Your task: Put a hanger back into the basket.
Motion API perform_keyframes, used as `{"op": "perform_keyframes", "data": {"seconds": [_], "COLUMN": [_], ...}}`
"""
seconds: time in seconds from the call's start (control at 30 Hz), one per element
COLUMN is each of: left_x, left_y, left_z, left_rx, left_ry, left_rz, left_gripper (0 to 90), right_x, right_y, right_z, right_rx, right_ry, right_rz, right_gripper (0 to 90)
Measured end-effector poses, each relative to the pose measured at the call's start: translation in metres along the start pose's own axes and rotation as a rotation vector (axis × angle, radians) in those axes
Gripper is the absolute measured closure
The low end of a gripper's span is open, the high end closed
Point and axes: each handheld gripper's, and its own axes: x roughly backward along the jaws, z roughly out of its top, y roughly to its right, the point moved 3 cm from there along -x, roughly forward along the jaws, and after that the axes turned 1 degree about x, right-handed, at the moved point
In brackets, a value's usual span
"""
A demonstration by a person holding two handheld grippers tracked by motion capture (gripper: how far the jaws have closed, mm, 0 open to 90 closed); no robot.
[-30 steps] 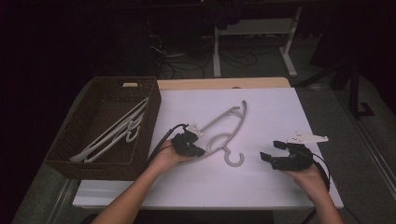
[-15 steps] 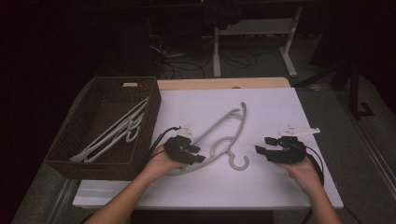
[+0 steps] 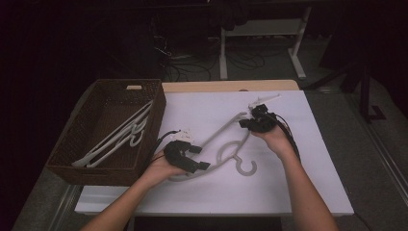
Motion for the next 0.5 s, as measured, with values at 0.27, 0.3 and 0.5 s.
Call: {"op": "perform_keyframes", "data": {"seconds": [0.27, 0.3, 0.5], "left_x": [-0.004, -0.005, -0.006], "left_y": [0.003, 0.003, 0.004], "left_z": [0.002, 0.002, 0.002], "left_rx": [-0.014, -0.017, -0.019], "left_ry": [-0.006, -0.007, -0.008], "left_rz": [-0.009, -0.011, -0.012], "left_gripper": [25.4, 25.4, 25.5], "right_x": [-0.044, -0.048, -0.067], "right_y": [0.025, 0.026, 0.036], "right_z": [0.027, 0.029, 0.03], "right_rx": [-0.003, -0.006, 0.0], "right_ry": [-0.083, -0.094, -0.171], "right_rz": [-0.055, -0.06, -0.098], "right_gripper": [88.9, 88.9, 89.0]}}
